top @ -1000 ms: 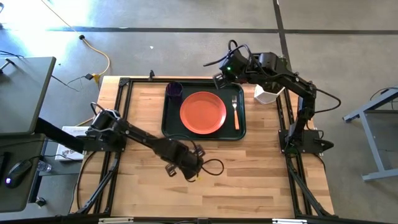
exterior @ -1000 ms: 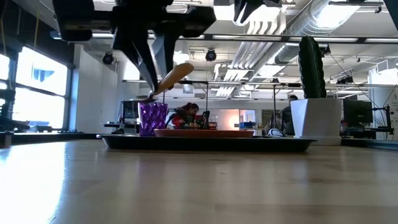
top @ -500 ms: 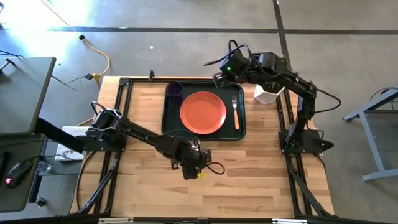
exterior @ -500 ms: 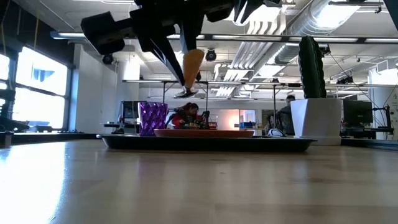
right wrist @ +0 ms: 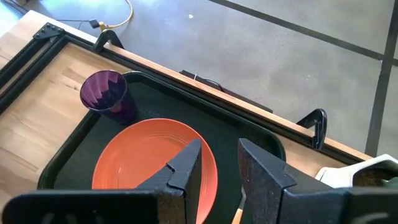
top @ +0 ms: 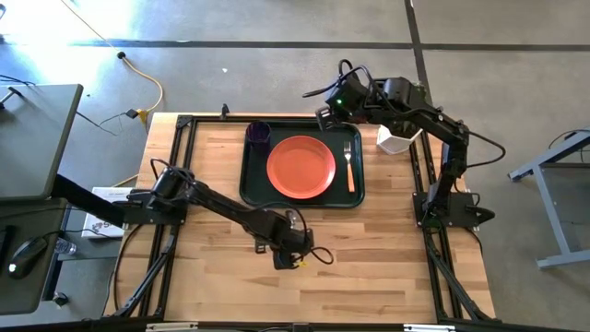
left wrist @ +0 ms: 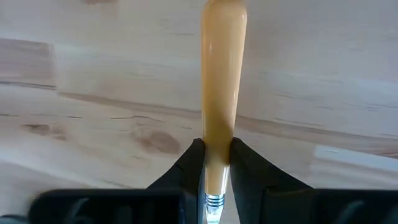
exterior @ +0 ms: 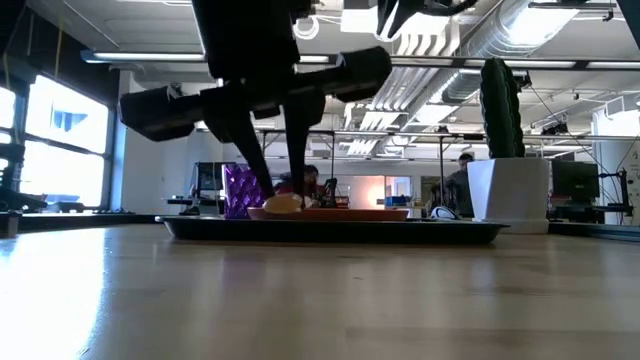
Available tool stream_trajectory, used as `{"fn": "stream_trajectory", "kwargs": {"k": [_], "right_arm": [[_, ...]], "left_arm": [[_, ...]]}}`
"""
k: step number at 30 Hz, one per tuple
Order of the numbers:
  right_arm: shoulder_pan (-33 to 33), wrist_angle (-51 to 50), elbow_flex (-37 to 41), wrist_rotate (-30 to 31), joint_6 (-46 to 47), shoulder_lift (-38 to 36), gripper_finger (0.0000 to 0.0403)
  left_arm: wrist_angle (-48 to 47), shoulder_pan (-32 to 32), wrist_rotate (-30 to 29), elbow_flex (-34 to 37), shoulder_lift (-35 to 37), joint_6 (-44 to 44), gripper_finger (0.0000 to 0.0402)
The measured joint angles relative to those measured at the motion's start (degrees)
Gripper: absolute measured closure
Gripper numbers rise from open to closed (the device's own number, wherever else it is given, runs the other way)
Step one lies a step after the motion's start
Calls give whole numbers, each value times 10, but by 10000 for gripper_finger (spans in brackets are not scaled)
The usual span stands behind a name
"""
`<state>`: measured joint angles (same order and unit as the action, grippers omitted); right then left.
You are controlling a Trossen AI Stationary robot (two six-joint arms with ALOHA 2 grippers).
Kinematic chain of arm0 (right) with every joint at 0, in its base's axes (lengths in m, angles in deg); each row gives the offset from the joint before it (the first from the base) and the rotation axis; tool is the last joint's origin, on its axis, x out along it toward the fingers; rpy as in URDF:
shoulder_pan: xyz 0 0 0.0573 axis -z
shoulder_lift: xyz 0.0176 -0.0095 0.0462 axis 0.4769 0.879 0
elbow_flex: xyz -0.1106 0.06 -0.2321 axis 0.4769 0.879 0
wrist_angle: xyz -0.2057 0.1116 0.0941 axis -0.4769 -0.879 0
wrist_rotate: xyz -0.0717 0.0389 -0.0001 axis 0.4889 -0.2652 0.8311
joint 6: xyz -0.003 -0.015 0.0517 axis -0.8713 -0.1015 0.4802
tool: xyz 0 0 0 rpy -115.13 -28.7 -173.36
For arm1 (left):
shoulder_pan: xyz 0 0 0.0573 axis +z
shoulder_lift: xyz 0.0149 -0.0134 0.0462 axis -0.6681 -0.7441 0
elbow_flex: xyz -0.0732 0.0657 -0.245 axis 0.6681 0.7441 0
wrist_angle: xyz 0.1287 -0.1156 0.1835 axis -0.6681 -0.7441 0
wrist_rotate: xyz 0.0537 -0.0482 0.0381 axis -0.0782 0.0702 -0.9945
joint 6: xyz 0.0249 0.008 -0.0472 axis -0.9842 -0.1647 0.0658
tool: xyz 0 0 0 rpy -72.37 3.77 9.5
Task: Pick and place plate/cup/fork/spoon on tray
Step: Put the yellow spoon on the black serving tray to the left of the yellow fork
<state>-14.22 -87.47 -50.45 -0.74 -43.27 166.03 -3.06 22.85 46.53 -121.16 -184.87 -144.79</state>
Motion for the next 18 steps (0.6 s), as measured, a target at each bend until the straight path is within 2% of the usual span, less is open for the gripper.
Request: {"fn": "stream_trajectory", "kwargs": {"k": [8, 18], "right_arm": [[0, -1, 0, 1, -1, 0, 306], [0, -4, 0, 9, -2, 0, 306]], "left_arm": [[-2, 0, 11, 0, -30, 2, 360], [-2, 0, 15, 0, -30, 10, 357]]}}
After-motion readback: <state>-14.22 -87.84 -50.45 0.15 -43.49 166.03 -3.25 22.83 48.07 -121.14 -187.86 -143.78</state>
